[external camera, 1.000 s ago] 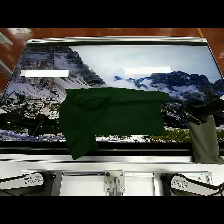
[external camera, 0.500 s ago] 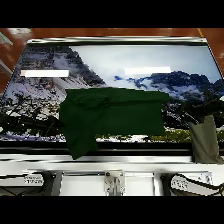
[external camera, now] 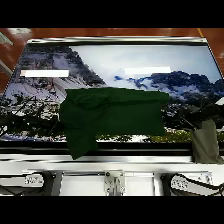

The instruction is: Fold the shirts.

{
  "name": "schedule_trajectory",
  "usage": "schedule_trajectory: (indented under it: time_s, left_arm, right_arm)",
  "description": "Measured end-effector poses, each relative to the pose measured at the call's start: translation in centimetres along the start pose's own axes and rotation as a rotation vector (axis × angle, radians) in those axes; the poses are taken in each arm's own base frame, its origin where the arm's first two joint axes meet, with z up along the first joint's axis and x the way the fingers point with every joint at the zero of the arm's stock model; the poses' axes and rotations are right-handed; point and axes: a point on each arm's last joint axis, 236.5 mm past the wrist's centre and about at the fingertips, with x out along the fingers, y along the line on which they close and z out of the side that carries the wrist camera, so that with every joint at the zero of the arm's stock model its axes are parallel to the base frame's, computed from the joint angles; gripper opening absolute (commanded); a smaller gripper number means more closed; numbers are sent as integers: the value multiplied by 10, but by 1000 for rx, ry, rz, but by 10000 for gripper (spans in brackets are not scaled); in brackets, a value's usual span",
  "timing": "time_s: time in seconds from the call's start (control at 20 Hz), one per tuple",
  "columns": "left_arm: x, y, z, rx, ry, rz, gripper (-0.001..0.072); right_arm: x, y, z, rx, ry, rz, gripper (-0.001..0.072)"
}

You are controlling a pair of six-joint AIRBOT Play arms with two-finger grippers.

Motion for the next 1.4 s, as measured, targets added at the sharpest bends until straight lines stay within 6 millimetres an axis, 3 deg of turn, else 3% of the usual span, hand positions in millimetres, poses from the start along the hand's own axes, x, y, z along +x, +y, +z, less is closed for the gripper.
schedule_trajectory:
  time_s: [0.15, 0.3, 0.6, 0.85, 0.9, 0.95, 1.0, 1.1, 1.2, 1.3, 1.4]
  left_arm:
    - [0, -3, -7, 34, 29, -11, 41]
    - [-2, -6, -10, 53, 39, -19, 42]
    - [-4, -11, -11, 83, 38, -30, 42]
    - [-5, -12, -11, 88, 36, -33, 42]
    - [-5, -12, -12, 89, 37, -33, 42]
    - [-5, -12, -12, 89, 37, -34, 42]
    - [-5, -12, -12, 90, 38, -34, 41]
    - [-6, -13, -12, 100, 35, -35, 40]
    - [-12, -19, -8, 134, 12, -33, 40]
    - [-30, -33, 4, 202, -57, -26, 40]
    - [-65, -63, 25, 311, -179, -17, 40]
  right_arm:
    - [28, 0, -27, 32, 71, 49, 694]
    - [45, 2, -36, 75, 77, 83, 694]
    - [62, -1, -37, 143, 44, 99, 692]
    - [67, 11, -22, 166, -20, 128, 680]
    - [71, 15, -22, 157, -18, 129, 487]
    - [77, 18, -21, 143, -15, 121, 231]
    - [84, 19, -23, 130, -3, 108, 72]
    - [87, 25, -24, 92, 2, 98, 65]
    - [76, 35, -15, 24, -35, 104, 64]
    - [49, 56, -2, -87, -98, 127, 64]
    - [2, 83, 19, -218, -220, 138, 64]
